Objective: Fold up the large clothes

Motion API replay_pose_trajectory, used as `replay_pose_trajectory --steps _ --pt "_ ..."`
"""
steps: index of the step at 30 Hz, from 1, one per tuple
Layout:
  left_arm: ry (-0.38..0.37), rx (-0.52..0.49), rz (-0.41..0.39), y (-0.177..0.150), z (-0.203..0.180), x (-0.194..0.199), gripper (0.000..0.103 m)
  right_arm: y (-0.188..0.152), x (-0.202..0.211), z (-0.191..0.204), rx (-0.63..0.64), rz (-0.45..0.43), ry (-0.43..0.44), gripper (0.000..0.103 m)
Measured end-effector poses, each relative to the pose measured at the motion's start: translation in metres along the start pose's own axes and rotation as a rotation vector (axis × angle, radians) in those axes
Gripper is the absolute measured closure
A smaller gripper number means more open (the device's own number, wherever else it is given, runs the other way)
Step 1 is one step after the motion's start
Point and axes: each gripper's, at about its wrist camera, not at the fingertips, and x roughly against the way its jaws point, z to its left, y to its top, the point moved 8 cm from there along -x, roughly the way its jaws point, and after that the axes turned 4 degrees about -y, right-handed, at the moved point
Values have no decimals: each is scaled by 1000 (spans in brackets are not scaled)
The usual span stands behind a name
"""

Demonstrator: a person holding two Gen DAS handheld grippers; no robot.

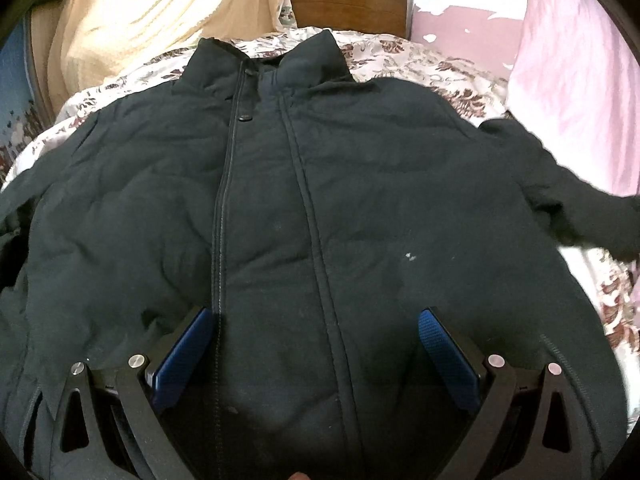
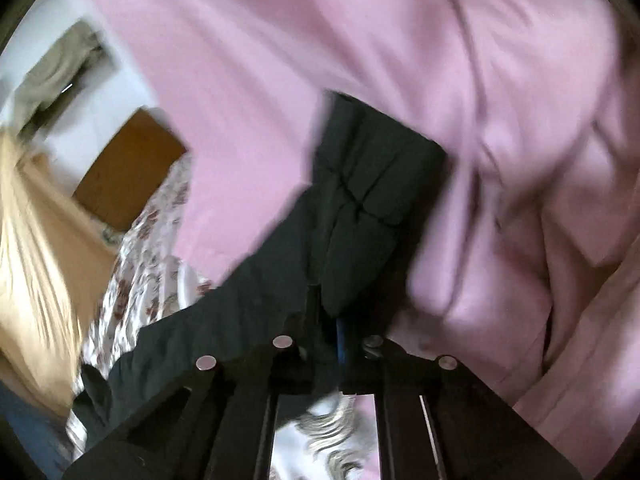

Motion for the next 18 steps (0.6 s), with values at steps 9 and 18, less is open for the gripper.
replay_pose_trajectory --steps 9,18 --pt "-143 64 -5 27 16 25 0 -14 94 174 440 -188 285 98" --pt "-298 198 -69 58 65 67 0 -113 164 312 782 -105 571 98"
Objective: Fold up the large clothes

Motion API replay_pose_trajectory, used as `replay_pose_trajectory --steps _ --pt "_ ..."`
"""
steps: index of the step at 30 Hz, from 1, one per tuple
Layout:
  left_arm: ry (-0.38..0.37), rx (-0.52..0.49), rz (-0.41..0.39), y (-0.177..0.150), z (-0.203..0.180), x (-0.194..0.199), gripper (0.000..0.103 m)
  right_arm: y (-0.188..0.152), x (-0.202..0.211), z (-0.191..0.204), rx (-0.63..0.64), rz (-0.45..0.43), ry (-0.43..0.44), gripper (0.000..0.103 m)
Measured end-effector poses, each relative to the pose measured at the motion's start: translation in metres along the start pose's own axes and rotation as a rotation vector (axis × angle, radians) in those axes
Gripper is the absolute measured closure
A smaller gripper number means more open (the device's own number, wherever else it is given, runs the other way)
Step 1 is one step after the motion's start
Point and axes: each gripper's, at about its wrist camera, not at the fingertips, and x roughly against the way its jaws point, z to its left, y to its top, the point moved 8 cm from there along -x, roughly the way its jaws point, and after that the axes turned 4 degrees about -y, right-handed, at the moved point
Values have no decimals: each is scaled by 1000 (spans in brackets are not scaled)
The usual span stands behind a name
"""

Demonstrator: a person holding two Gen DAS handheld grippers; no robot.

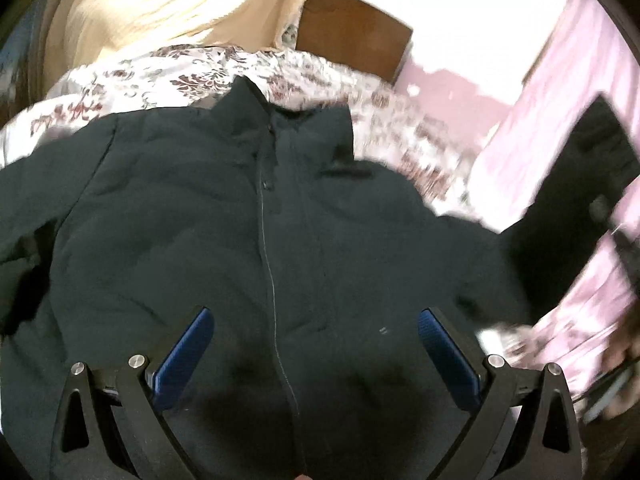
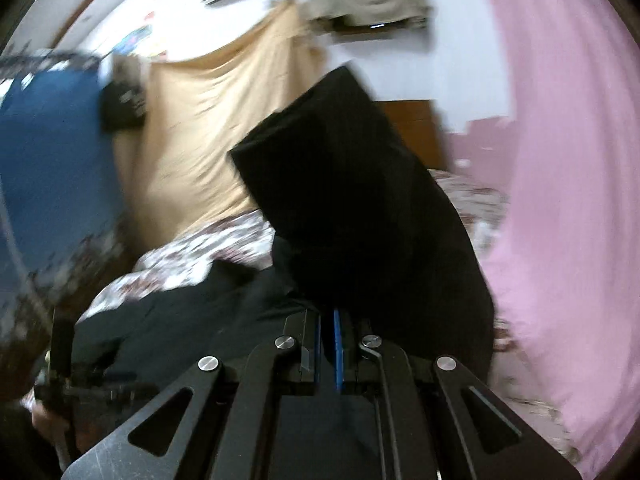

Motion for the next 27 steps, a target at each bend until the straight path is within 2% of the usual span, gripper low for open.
replay_pose_trajectory --steps 3,7,10,15,18,22,26,27 --pt "-82 76 -34 10 16 22 0 -8 -10 50 50 55 78 98" --pt "-191 136 -71 20 30 45 0 -50 -9 104 126 157 154 98" --pt "-263 226 -89 22 49 54 0 -90 -15 140 181 248 211 98" --pt "-253 328 5 2 77 24 0 -162 -26 188 309 411 276 98" --pt "-202 411 75 -17 94 2 0 -183 -26 203 349 449 287 98" --pt "-168 469 83 -34 103 -3 0 -188 -20 198 308 467 300 98" --pt "-190 476 106 -36 96 -9 1 -192 -16 193 268 481 325 98" --pt "-194 485 114 -36 94 -13 7 -194 -16 194 262 486 329 98"
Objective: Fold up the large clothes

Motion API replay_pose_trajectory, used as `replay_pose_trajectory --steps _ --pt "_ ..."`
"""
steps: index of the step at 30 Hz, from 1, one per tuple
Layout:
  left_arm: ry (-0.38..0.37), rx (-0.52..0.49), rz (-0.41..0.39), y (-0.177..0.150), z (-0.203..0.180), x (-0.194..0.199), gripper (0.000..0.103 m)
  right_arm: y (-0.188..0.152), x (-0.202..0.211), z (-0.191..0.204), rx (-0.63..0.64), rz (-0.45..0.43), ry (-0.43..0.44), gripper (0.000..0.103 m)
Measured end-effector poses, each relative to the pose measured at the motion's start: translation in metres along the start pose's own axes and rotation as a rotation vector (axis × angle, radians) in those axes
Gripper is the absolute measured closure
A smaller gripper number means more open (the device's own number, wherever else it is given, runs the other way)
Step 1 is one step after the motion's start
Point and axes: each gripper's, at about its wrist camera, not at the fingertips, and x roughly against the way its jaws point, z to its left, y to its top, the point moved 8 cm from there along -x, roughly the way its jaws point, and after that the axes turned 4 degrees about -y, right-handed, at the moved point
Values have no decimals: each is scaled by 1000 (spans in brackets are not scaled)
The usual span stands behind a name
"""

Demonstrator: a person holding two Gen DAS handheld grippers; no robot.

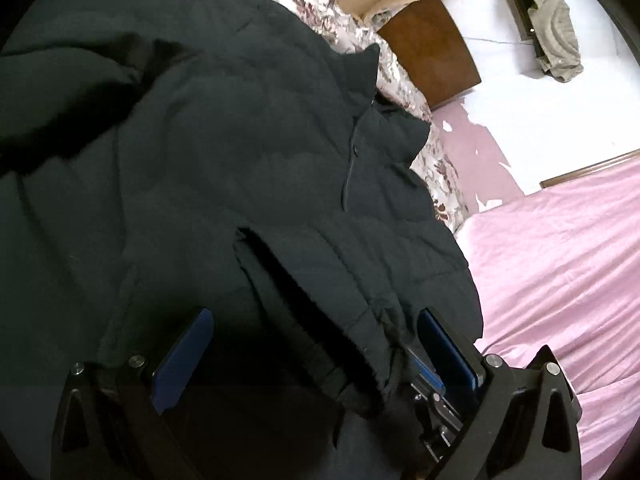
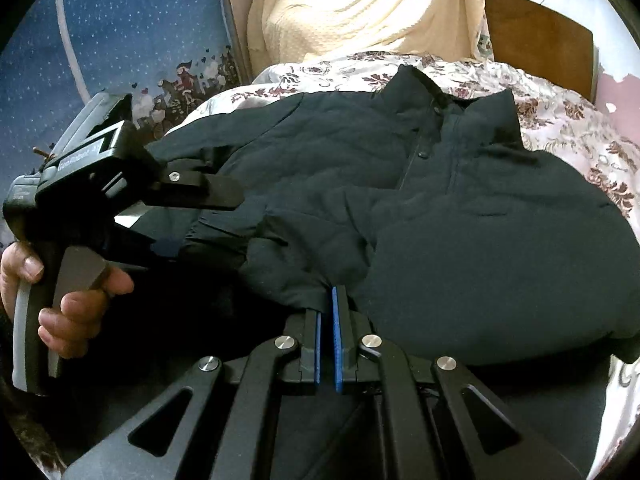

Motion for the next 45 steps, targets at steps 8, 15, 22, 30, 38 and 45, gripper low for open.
replay_pose_trajectory --steps 8,15,22,30,38,45 --pt "-9 1 -26 5 -9 -10 97 -15 -8 -6 -46 63 29 86" --pt "122 -211 -248 53 -42 46 98 4 48 -43 -106 -100 -5 45" --pt "363 -368 -298 81 -28 50 98 16 36 -155 -253 -103 -344 45" --pt "477 -344 -236 81 23 19 98 -16 -63 -214 -411 91 -311 53" --pt "357 -212 -268 75 30 51 64 -13 -52 -200 -377 58 -367 51" --pt "287 -115 -365 60 39 133 14 35 -33 -105 -168 -46 -330 36"
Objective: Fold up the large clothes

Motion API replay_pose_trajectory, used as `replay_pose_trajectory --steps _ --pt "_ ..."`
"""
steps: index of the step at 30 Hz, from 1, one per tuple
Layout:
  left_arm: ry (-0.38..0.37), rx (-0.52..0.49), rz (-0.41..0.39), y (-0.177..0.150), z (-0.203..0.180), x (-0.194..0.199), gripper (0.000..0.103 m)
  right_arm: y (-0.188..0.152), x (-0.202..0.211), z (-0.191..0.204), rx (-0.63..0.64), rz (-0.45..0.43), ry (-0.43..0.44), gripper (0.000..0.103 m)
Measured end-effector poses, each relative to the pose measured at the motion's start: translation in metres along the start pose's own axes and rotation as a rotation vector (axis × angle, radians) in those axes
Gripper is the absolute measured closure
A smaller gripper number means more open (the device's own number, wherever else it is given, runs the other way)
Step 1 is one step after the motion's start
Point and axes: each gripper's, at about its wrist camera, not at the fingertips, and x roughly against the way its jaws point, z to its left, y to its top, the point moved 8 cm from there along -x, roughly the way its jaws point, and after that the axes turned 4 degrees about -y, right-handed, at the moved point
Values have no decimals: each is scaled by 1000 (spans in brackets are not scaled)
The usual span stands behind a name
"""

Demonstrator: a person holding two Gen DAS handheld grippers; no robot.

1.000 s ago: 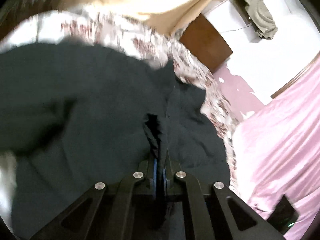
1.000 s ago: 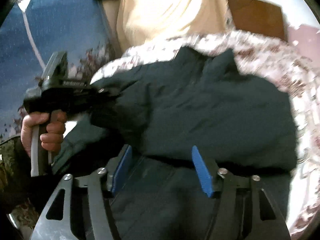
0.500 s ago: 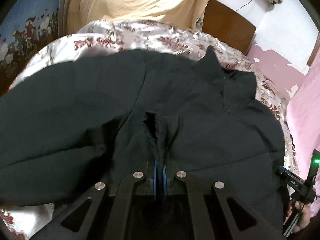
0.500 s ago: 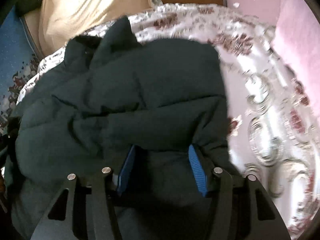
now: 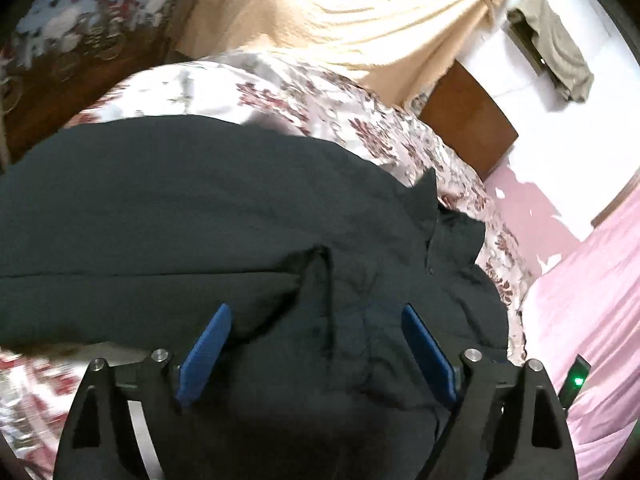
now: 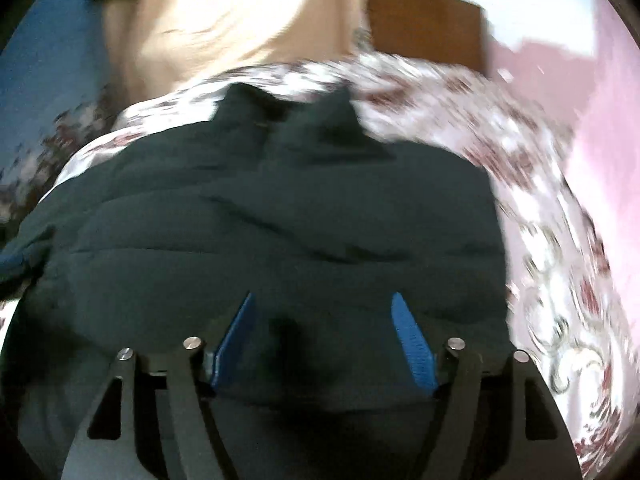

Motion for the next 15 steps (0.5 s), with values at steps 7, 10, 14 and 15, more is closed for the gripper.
replay_pose_trajectory --steps 7,10,14,15 --pt "132 112 -12 -6 90 81 11 21 11 132 119 -30 160 31" --pt "180 209 -14 -9 141 110 11 26 5 177 139 -35 173 31" --pt "219 364 -53 -17 208 140 11 26 -7 214 154 -44 133 31" --pt "215 401 -61 -19 218 141 11 22 -11 222 173 -41 106 31"
